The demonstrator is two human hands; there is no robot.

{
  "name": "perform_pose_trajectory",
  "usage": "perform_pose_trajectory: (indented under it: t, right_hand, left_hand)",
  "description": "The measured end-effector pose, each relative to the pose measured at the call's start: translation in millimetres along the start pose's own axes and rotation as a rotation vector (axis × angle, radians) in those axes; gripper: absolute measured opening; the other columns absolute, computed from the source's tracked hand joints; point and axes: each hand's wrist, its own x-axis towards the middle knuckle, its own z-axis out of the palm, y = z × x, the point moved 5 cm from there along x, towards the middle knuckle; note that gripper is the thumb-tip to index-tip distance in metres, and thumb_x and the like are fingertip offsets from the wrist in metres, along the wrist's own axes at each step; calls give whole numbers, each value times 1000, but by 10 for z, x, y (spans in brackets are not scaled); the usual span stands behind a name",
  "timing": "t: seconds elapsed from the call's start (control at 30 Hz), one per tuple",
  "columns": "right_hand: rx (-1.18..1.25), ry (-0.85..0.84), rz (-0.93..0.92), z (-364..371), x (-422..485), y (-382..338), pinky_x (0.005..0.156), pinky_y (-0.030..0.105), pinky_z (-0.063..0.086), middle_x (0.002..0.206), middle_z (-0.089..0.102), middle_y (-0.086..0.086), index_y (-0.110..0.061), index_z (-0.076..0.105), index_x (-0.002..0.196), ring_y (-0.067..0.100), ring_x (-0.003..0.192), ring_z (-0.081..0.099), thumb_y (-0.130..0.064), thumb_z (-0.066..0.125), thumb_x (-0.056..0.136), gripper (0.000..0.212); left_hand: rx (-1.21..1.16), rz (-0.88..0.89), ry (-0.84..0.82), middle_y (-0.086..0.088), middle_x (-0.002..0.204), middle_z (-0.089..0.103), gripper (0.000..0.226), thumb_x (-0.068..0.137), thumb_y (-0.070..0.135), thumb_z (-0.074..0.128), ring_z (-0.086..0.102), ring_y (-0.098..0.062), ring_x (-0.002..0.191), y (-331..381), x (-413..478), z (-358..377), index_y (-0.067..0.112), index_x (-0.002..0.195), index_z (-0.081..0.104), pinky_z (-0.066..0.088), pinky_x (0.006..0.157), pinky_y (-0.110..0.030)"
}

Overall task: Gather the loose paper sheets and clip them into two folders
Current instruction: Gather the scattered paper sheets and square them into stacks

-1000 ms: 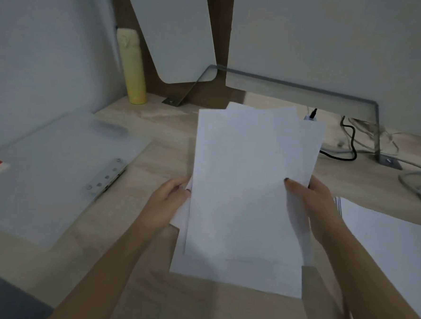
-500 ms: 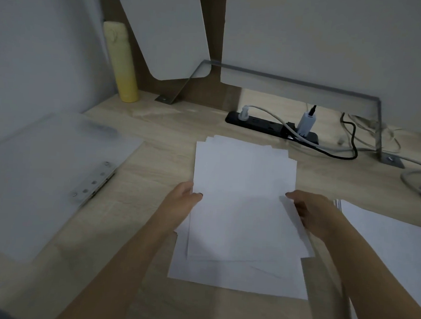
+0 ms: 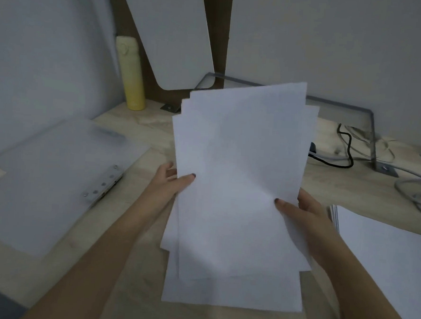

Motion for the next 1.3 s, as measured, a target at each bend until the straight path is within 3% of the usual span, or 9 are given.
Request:
perform_pose_trajectory:
  t: [0.1,0.23,0.33,0.53,0.67,0.8,1.0,1.2,1.3]
  right_hand:
    - [47,-23,-75,89,-67,-380,73,22,56,105,73,1,-10,60,114,15,95,69,5,49,86,35]
    - [-34,-28,-144,145,-107,-876,53,18,52,73,72,-9,-19,68,88,7,62,67,-18,63,67,22]
    - [-11,-50,-186,186,-109,-1062,51,17,52,64,69,-11,-19,65,83,4,57,65,-16,59,68,16]
    - [-8,-97,-227,247,-105,-1071,61,17,55,77,75,-10,-26,77,70,4,70,70,-12,59,66,24]
    - [34,-105,-228,218,-105,-1021,62,17,54,80,75,-9,-26,78,73,5,73,70,-21,70,60,16]
    - [-37,-96,-182,169,-110,-829,65,17,55,86,76,-9,-28,78,80,5,78,71,-48,89,31,54]
    - [40,-79,-183,201,-133,-826,63,19,55,87,76,-7,-21,75,84,8,78,71,-19,71,62,22]
    - [-28,-69,-126,108,-130,-609,64,20,56,86,76,-6,-27,78,80,9,78,71,-53,89,26,61]
    - [-91,-35,1,56,-159,-336,67,22,57,91,76,0,-23,78,82,14,81,72,-55,88,27,65]
  left_hand:
    - [-143,186,-47,5,110,71,36,84,22,66,68,-15,100,462,-64,113,20,120,58,55,77,-25]
    - [-299,394,38,7,87,75,19,83,17,63,71,-9,80,986,-214,160,15,102,66,54,64,-20]
    - [-317,493,24,11,82,75,23,74,18,72,70,-4,77,1208,-329,203,15,96,66,52,64,-16]
    - [-270,583,21,12,89,74,28,74,21,64,70,-4,85,1265,-469,146,17,102,65,52,68,-16]
    - [-243,581,14,16,85,74,23,73,23,65,70,-3,81,1235,-503,152,22,96,64,53,65,-16]
    - [-252,509,47,17,79,74,24,69,24,74,70,-2,74,1012,-488,172,25,90,65,53,60,-16]
    - [-305,458,62,18,72,73,16,71,20,69,69,1,69,948,-525,276,24,86,64,51,57,-13]
    - [-256,373,64,9,89,75,35,59,37,76,72,-12,82,669,-512,216,27,91,68,56,63,-22]
    - [-193,226,90,3,92,76,26,65,36,80,72,-16,82,373,-491,272,26,86,70,58,71,-35]
